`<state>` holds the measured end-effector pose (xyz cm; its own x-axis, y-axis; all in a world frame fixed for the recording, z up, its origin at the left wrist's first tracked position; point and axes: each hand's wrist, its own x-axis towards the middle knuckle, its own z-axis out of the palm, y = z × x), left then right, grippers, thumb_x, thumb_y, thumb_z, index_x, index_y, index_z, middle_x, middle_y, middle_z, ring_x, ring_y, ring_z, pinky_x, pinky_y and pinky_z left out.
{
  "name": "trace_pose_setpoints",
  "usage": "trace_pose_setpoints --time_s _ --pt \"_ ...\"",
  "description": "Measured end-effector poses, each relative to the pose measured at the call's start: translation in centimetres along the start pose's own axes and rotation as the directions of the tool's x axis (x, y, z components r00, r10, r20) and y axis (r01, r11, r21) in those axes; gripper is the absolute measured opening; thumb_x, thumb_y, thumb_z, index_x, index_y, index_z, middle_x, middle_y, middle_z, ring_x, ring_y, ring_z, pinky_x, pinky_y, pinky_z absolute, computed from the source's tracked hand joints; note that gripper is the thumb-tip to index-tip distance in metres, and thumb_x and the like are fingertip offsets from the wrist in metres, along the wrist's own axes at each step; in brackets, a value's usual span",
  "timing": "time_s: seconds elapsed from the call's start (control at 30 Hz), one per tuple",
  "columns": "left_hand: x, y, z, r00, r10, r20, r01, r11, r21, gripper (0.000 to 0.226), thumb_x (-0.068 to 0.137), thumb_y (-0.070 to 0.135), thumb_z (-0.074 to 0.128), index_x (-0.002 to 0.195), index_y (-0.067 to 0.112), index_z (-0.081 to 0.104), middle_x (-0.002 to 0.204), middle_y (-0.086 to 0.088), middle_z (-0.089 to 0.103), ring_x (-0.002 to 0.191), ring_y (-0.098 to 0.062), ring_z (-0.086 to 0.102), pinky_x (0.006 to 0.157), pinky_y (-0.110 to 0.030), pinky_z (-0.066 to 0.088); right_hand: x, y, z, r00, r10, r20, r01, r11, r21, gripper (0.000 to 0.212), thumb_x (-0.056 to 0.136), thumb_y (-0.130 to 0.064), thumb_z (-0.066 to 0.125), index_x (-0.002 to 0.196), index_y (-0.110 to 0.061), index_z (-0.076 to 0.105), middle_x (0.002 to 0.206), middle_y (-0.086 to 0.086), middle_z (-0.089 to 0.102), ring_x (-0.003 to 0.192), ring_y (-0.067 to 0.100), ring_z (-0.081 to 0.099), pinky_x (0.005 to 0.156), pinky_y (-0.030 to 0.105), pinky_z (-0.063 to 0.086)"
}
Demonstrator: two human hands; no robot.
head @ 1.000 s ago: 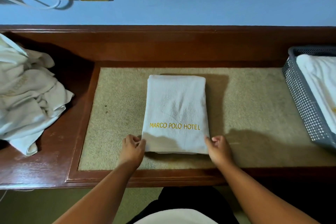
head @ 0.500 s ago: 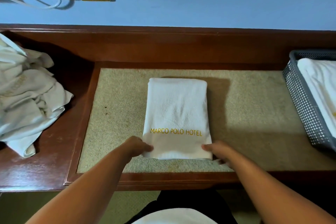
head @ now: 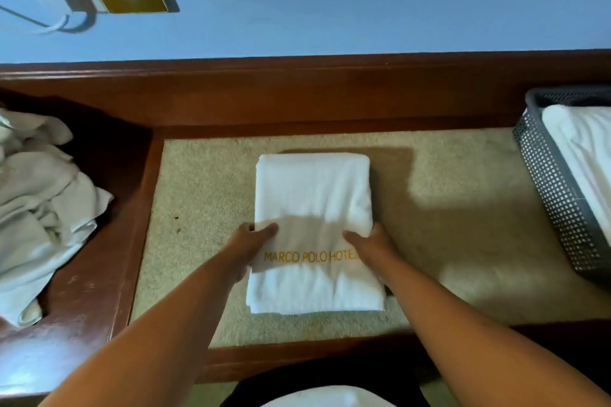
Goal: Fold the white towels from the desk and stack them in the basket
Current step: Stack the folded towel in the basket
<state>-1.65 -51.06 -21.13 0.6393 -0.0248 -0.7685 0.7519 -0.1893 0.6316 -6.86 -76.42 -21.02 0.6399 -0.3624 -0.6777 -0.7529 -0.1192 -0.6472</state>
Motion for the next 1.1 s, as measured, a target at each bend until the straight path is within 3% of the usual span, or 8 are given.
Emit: trace_pose_setpoints --time_s 0.27,0.4,0.53,0.7,0.87,0.97,1.03,1.1 --pt "-4.4 5.4 2.6 0.967 0.164 0.193 -0.129 0.975 -0.179 0.032 0.098 0.022 0.06 0.128 0.013 0.057 0.109 -0.025 0.072 0.098 -0.046 0.07 0.081 -0.056 0.059 -1.4 -3.9 -5.6 0.991 -0.108 0.077 0.085 0.963 0.256 0.041 0.082 -0.007 0.073 0.122 -0.015 0.063 0.1 0.008 0.076 0.086 0.027 0.075 0.074 0.039 0.06" --pt "-7.5 8.2 7.2 0.931 0.221 0.291 -0.166 0.965 -0.201 0.032 0.096 0.023 0.059 0.128 0.018 0.058 0.111 -0.027 0.07 0.092 -0.044 0.07 0.076 -0.054 0.06 -3.3 -4.3 -12.4 0.988 -0.153 0.032 0.134 0.934 0.331 0.049 0.071 -0.013 0.078 0.119 -0.017 0.066 0.097 0.006 0.077 0.086 0.028 0.075 0.078 0.044 0.06" --pt "-9.9 12.0 16.3 0.849 0.305 0.432 -0.263 0.952 -0.155 0.029 0.099 0.021 0.057 0.127 0.016 0.058 0.107 -0.023 0.072 0.086 -0.038 0.072 0.072 -0.049 0.061 -5.3 -3.3 -22.6 0.972 -0.196 -0.129 0.23 0.906 0.354 0.036 0.081 -0.006 0.075 0.115 -0.017 0.068 0.095 0.005 0.078 0.083 0.025 0.076 0.071 0.038 0.059" --pt "-11.6 16.7 30.7 0.706 0.393 0.589 -0.387 0.911 -0.143 0.029 0.1 0.022 0.058 0.127 0.012 0.06 0.116 -0.026 0.068 0.093 -0.038 0.07 0.087 -0.057 0.057 -5.4 -2.3 -38.2 0.903 -0.267 -0.335 0.364 0.892 0.268 0.032 0.082 -0.009 0.075 0.109 -0.027 0.07 0.103 -0.001 0.077 0.089 0.02 0.074 0.078 0.035 0.058" --pt "-13.6 19.3 45.2 0.612 0.512 0.603 -0.473 0.848 -0.24 0.031 0.1 0.022 0.059 0.13 0.014 0.058 0.107 -0.016 0.069 0.086 -0.029 0.069 0.068 -0.041 0.058 -2.7 -2.4 -52.9 0.844 -0.333 -0.421 0.455 0.86 0.232 0.033 0.088 -0.004 0.07 0.114 -0.022 0.066 0.097 -0.004 0.075 0.077 0.008 0.072 0.067 0.025 0.059" --pt "-13.5 19.5 51.6 0.665 0.494 0.559 -0.475 0.858 -0.194 0.03 0.1 0.023 0.061 0.13 0.019 0.055 0.11 -0.014 0.071 0.086 -0.028 0.072 0.066 -0.045 0.06 0.7 -1.4 -59.6 0.832 -0.349 -0.432 0.423 0.902 0.086 0.028 0.092 -0.019 0.071 0.119 -0.02 0.065 0.105 0.001 0.074 0.087 0.013 0.072 0.077 0.031 0.058" --pt "-12.3 18.2 53.7 0.741 0.35 0.574 -0.413 0.91 -0.021 0.035 0.099 0.022 0.063 0.13 0.02 0.048 0.11 -0.018 0.07 0.082 -0.029 0.072 0.063 -0.044 0.06 3.8 0.4 -61.9 0.874 -0.292 -0.388 0.23 0.953 -0.199 0.043 0.09 -0.032 0.073 0.129 -0.018 0.06 0.12 0.007 0.069 0.105 0.023 0.068 0.09 0.038 0.054" --pt "-10.8 16.1 55.4 0.82 0.222 0.527 -0.361 0.916 0.175 0.047 0.096 0.018 0.067 0.135 0.021 0.041 0.104 -0.019 0.067 0.081 -0.03 0.069 0.069 -0.048 0.061 6.4 2.6 -62.8 0.927 -0.137 -0.348 -0.052 0.875 -0.481 0.066 0.088 -0.035 0.072 0.144 -0.013 0.046 0.142 0.017 0.052 0.124 0.034 0.055 0.102 0.043 0.047"
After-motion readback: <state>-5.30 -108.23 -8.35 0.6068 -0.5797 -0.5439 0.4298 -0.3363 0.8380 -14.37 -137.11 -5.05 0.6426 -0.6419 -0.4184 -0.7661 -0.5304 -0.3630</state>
